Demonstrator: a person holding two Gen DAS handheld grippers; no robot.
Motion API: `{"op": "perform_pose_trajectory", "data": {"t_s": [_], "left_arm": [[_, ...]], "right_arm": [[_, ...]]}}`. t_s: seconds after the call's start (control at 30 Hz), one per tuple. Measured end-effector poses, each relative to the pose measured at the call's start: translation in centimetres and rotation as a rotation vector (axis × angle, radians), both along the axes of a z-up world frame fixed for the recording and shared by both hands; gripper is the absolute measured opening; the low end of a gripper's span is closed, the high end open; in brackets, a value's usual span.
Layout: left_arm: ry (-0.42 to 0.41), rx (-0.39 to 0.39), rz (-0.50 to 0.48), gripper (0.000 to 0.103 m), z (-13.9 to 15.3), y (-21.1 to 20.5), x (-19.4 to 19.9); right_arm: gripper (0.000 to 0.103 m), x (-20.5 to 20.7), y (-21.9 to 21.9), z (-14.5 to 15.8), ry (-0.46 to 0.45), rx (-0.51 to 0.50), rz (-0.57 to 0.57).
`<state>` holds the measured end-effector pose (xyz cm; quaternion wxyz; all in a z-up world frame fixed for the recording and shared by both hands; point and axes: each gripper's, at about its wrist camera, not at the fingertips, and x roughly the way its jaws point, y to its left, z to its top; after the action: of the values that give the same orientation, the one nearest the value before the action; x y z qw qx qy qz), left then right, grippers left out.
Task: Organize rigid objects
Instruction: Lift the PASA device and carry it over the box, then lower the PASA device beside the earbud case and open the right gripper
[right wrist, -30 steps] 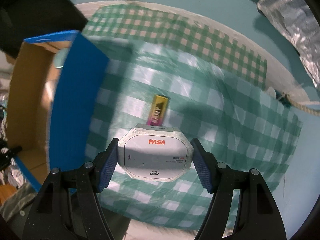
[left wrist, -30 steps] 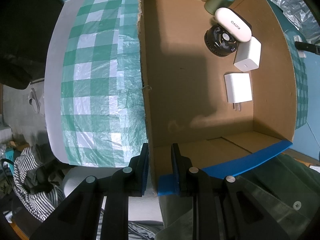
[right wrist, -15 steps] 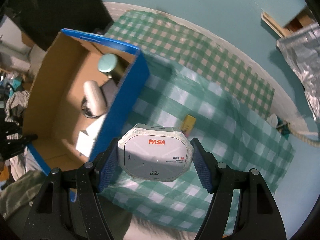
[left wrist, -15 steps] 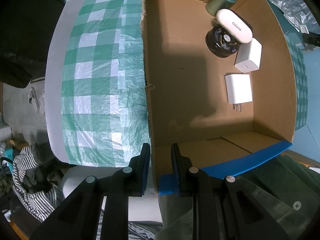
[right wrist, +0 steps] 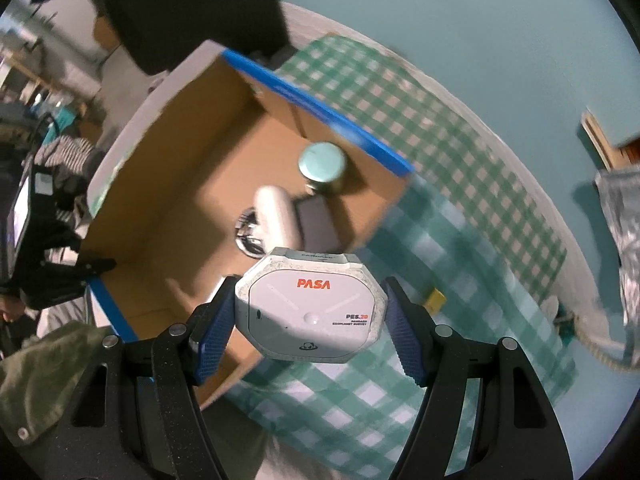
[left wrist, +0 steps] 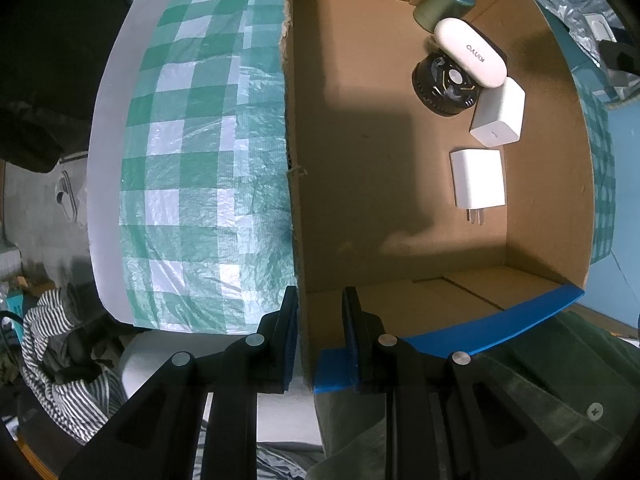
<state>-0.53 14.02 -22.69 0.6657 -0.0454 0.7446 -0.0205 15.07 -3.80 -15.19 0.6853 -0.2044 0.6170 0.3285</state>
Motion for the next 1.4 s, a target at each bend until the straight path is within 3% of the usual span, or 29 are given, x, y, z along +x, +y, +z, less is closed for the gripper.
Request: {"op": "perform_pose_trajectory", "data": {"t_s": [0.4,0.63,0.93,1.13,1.4], "left_arm": [[-0.002,0.002,0.004,0.021,-0.1,0.0,0.0],[0.006,0.000,0.007,0.021,-0.3,0.0,-0.1],[0.008,0.000,0.006,0.021,-0.4,0.0,0.0],[0.007,-0.001,0.003,0.021,-0.4,0.0,0.1],[0.011,0.001,0.002,0.021,-0.5,0.1,0.1]], "right_arm": [[0.071,-2.6,5.3,-4.1,-0.012,-0.106,0.228],[0.071,-3.7,6.7,-6.3,-0.051,-0.171,0.299],[0.071,-3.5,7.1,-7.6,-0.054,-0.196,0.292],[0.071,-2.7,7.1,-6.5,-0.061,-0.172,0.266],[0.071,-0.9,5.2,-3.6,-0.053,-0.093,0.151]]}}
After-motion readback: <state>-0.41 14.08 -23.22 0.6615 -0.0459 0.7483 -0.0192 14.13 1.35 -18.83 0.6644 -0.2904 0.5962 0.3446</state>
